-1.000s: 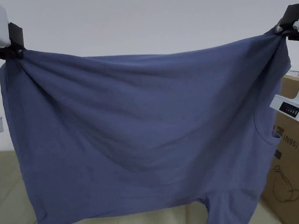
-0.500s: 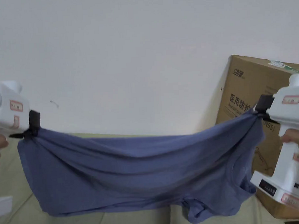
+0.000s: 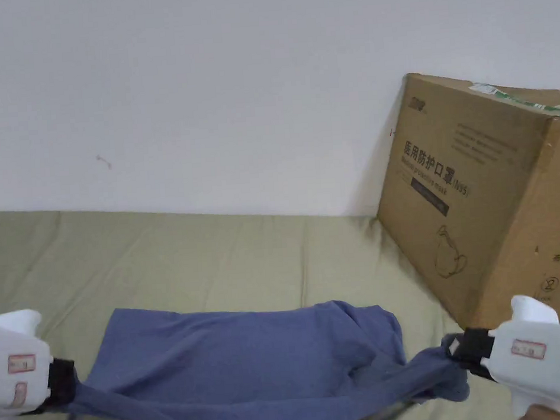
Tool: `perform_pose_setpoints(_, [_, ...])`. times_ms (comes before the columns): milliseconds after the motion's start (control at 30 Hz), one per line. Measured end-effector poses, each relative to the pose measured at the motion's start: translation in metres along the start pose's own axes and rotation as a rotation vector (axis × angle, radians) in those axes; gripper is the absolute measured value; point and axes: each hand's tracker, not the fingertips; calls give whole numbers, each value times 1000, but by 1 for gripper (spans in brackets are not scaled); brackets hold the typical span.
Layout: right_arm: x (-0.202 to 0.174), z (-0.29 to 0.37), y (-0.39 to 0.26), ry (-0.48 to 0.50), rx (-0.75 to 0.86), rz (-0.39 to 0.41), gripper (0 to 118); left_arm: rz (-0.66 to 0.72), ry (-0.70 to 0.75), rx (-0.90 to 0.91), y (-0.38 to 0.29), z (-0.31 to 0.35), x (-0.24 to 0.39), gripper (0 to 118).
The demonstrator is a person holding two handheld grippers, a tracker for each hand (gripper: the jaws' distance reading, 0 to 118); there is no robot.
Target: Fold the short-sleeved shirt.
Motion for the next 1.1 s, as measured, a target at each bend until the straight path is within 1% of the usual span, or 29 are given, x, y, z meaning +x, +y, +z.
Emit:
perform_pose_setpoints(167, [19, 30, -49, 5, -56, 28, 3, 61, -73, 17, -51, 35, -24, 5])
perform_pose_setpoints(367, [29, 65, -87, 26, -97, 82, 3, 80, -57, 64, -94, 91, -58, 5])
perform_pose_setpoints(500, [37, 83, -122, 19, -150, 108, 3, 79, -46, 44, -134, 110, -65, 5])
perform_pose_setpoints(533, [40, 86, -132, 15, -166, 113, 3, 82, -51, 32, -146, 116, -58, 5])
perform_pose_setpoints(633, [49, 95, -160, -11, -214, 137, 3, 105, -72, -24, -176, 118, -56, 5])
perform_pose_setpoints(700, [55, 102, -176, -32, -232, 146, 3, 106, -68, -50, -191, 111, -68, 5])
perform_pose_setpoints(767, [62, 108, -190, -39, -256, 156, 3, 110, -54, -71, -206, 110, -70, 5])
perform_pose_setpoints(900, [75, 116, -214, -89, -313, 217, 3, 90, -5, -118, -229, 109, -75, 5])
perform_pose_setpoints(933, [79, 116, -219, -105, -328, 220, 3, 92, 4, -138, -233, 102, -86, 5])
perform_pose_setpoints(1033, [88, 112, -229, -146, -383, 235, 3, 84, 26, -188, -243, 95, -91, 5])
perform_pose_setpoints(1100, [89, 112, -233, -135, -403, 243, 3, 62, 38, -217, -247, 93, -90, 5])
